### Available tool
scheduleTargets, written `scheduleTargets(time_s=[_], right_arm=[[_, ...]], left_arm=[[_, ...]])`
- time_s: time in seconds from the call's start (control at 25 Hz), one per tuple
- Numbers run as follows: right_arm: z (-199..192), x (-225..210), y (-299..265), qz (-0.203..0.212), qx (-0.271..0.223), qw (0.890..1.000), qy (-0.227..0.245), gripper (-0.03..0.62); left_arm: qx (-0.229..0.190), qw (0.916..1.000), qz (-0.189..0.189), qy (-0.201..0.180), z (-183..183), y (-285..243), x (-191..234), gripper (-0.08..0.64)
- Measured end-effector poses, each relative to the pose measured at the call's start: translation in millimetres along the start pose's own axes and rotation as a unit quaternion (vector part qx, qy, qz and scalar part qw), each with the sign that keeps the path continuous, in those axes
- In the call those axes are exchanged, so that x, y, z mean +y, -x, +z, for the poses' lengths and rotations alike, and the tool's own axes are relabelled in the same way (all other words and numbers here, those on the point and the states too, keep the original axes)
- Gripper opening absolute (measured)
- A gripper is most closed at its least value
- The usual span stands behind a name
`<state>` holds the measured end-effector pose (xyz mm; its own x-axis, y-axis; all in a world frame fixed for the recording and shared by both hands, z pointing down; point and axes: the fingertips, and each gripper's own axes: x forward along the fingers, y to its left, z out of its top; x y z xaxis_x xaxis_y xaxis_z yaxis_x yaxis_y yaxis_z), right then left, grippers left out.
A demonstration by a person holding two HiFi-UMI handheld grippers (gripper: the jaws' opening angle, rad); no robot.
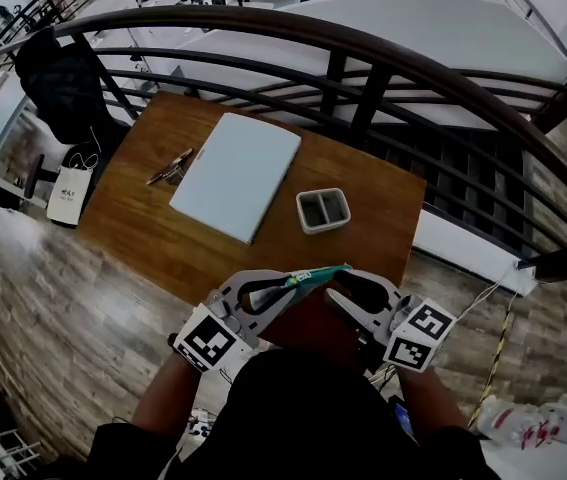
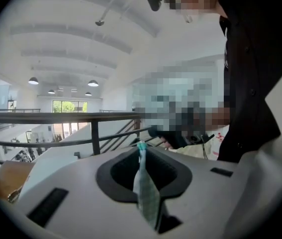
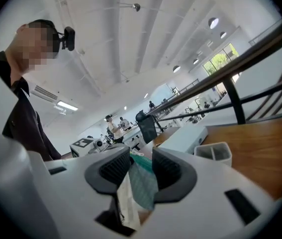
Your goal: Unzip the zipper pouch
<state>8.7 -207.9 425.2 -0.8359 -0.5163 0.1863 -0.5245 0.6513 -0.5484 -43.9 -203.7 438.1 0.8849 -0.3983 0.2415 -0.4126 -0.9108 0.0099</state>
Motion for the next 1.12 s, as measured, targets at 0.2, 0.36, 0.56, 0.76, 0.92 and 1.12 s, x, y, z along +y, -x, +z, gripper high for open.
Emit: scheduleTargets(time_s=[0.2, 0.36, 0.56, 0.76, 0.92, 1.12], right_arm=[[-25, -2, -15, 0.026, 0.052, 0.996, -0.066, 0.133], [-28, -1, -15, 0.052, 0.056, 0.989, -0.126, 0.133], [-33, 1, -16, 0.068, 0.076, 0.983, -0.151, 0.14], [-44, 1, -17, 0.068, 0.106, 0.98, -0.156, 0.145], [-54, 0, -17, 0.068, 0.135, 0.977, -0.148, 0.143], [-55, 0, -14, 0.059, 0.146, 0.98, -0.121, 0.115]], left_arm=[[0.009, 0.9993, -0.027, -0.024, -2, -2, -13, 0.048], [0.017, 0.9985, -0.039, -0.034, -4, 0, -19, 0.048], [0.035, 0.9973, -0.045, -0.048, -10, -1, -24, 0.048], [0.051, 0.9941, -0.056, -0.078, -16, -4, -31, 0.048], [0.066, 0.9904, -0.07, -0.099, -21, -10, -37, 0.048], [0.074, 0.9892, -0.079, -0.099, -25, -14, -40, 0.048]])
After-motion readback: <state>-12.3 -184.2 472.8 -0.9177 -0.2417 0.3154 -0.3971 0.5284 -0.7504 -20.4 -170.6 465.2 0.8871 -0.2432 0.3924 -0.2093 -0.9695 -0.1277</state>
